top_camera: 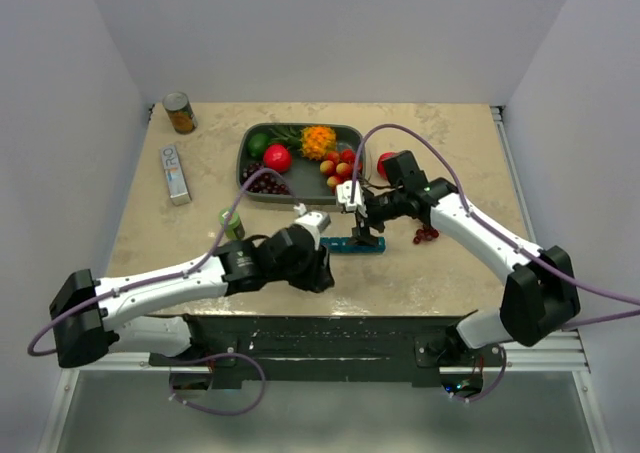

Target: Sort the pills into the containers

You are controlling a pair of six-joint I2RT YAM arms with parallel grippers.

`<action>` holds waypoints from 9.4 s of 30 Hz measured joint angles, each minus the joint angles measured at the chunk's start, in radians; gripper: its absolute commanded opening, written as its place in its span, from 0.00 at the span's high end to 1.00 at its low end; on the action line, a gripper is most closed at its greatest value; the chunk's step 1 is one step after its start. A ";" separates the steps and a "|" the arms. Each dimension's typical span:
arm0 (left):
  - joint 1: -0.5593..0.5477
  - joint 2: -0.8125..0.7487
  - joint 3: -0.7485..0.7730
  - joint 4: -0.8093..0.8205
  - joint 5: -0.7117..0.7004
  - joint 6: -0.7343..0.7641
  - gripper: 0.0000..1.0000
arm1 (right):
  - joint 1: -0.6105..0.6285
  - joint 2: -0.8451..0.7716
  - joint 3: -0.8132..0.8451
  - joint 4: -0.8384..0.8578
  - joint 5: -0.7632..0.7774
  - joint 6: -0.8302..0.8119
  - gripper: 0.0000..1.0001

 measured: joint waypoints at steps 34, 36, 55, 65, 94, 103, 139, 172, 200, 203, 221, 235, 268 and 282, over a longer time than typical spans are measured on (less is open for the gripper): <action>0.362 -0.159 -0.167 0.578 0.295 -0.416 0.90 | 0.000 -0.167 -0.122 0.391 -0.375 0.482 0.39; 0.362 -0.170 -0.183 0.602 0.283 -0.446 0.90 | 0.000 -0.166 -0.122 0.410 -0.386 0.508 0.45; 0.369 -0.180 -0.274 0.805 0.271 -0.622 0.38 | 0.000 -0.165 -0.123 0.539 -0.419 0.632 0.93; 0.369 -0.213 -0.289 0.834 0.294 -0.618 0.36 | 0.001 -0.165 -0.123 0.536 -0.434 0.630 0.96; 0.422 -0.271 -0.414 0.991 0.409 -0.650 0.85 | 0.021 -0.165 -0.122 0.536 -0.486 0.561 1.00; 0.431 -0.299 -0.461 1.050 0.425 -0.661 0.54 | 0.017 -0.168 -0.130 0.547 -0.497 0.563 1.00; 0.467 -0.341 -0.141 0.304 0.318 -0.242 1.00 | -0.024 -0.172 -0.173 0.521 -0.391 0.499 0.83; 0.468 0.014 0.150 -0.101 0.348 0.418 1.00 | 0.081 -0.038 -0.190 0.470 -0.245 0.475 1.00; 0.469 0.211 0.053 -0.071 0.516 0.666 1.00 | -0.092 -0.081 -0.055 0.057 -0.294 0.107 0.76; 0.469 0.260 0.053 -0.046 0.562 0.714 1.00 | -0.095 -0.085 -0.055 0.050 -0.311 0.097 0.74; 0.499 0.375 0.084 0.006 0.553 0.818 0.46 | -0.095 -0.072 -0.061 0.045 -0.311 0.091 0.68; 0.502 0.220 0.109 0.007 0.546 0.782 0.40 | -0.057 -0.072 -0.097 0.010 -0.304 -0.004 0.67; 0.499 0.283 0.010 0.170 0.414 0.701 0.56 | 0.063 -0.035 -0.184 0.156 -0.169 0.065 0.69; 0.457 0.346 0.043 0.151 0.410 0.719 0.65 | 0.051 -0.035 -0.184 0.156 -0.169 0.065 0.69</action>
